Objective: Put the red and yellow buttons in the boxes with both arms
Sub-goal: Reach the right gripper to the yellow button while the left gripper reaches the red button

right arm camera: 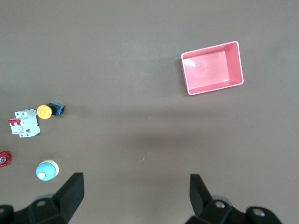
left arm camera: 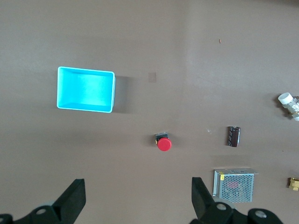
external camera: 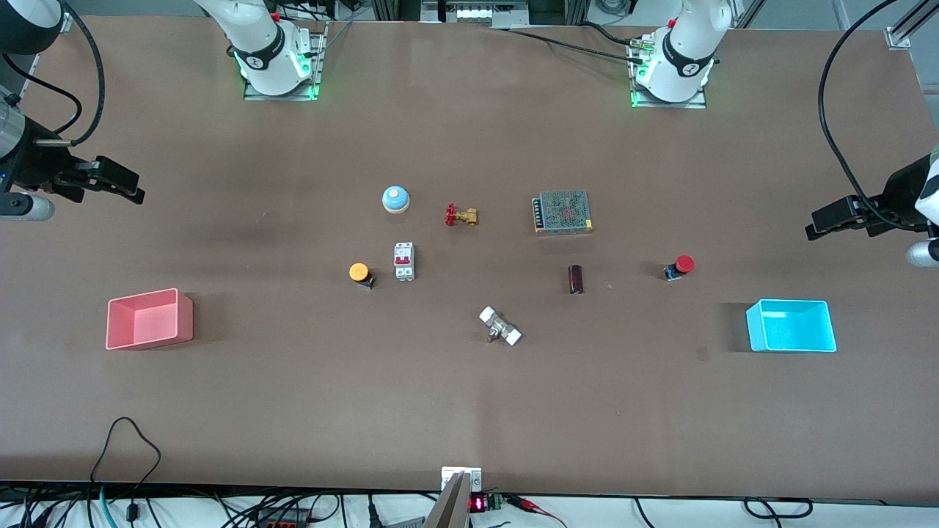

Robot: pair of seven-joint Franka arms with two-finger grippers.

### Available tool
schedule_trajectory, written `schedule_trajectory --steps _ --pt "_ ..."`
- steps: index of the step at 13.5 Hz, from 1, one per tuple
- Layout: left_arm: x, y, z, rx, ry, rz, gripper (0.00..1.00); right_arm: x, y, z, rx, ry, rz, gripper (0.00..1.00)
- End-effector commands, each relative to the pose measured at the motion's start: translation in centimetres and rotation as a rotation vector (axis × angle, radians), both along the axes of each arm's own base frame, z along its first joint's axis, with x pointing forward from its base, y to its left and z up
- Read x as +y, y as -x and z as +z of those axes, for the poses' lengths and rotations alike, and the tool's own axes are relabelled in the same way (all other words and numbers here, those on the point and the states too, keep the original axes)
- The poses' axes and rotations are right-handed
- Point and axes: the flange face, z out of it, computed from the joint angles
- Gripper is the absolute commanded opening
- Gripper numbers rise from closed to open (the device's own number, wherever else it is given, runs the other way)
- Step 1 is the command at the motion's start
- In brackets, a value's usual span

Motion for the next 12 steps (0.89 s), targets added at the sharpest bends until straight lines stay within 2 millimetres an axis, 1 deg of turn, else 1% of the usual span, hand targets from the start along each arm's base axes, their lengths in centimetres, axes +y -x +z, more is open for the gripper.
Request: schedule_trajectory --steps 1,4,5,6,7,8,9,10,11,12 --pt "0.2 0.7 0.5 -0.002 -0.021 -0.016 1.00 0.2 0.0 -0.3 -0.004 0.001 -0.006 1.00" --pt "0.2 0.1 0.5 -0.031 -0.022 -0.015 1.00 0.3 0.0 -0.4 -0.002 0.001 -0.004 1.00" --pt "0.1 -0.3 0.2 -0.038 -0.021 -0.017 1.00 0.4 -0.4 -1.3 0.012 0.003 0.001 1.00" --pt "-0.2 -0.8 -1.0 -0.022 -0.014 -0.021 1.00 0.8 -1.1 -3.0 0.040 0.001 0.023 1.00" --pt "-0.5 -1.5 -2.8 0.006 -0.002 -0.026 1.00 2.7 -1.7 -4.4 0.069 0.002 0.056 1.00" --pt "-1.4 -2.4 -5.3 0.043 -0.009 -0.046 1.00 5.1 -1.7 -5.4 0.086 0.012 0.086 1.00" --pt "-2.6 -3.1 -7.6 0.079 -0.005 -0.065 1.00 7.5 -2.0 -7.3 0.110 0.024 0.115 1.00" --pt "-2.8 -3.9 -10.4 0.119 0.004 -0.068 1.00 8.7 -3.0 -9.3 0.097 0.025 0.085 1.00" --pt "-2.8 -4.6 -13.2 0.152 0.013 -0.068 1.00 9.4 -3.6 -11.1 0.073 0.015 0.028 1.00" --pt "-3.4 -5.4 -15.0 0.155 0.026 -0.074 1.00 10.8 -3.6 -13.3 0.034 0.012 -0.010 1.00"
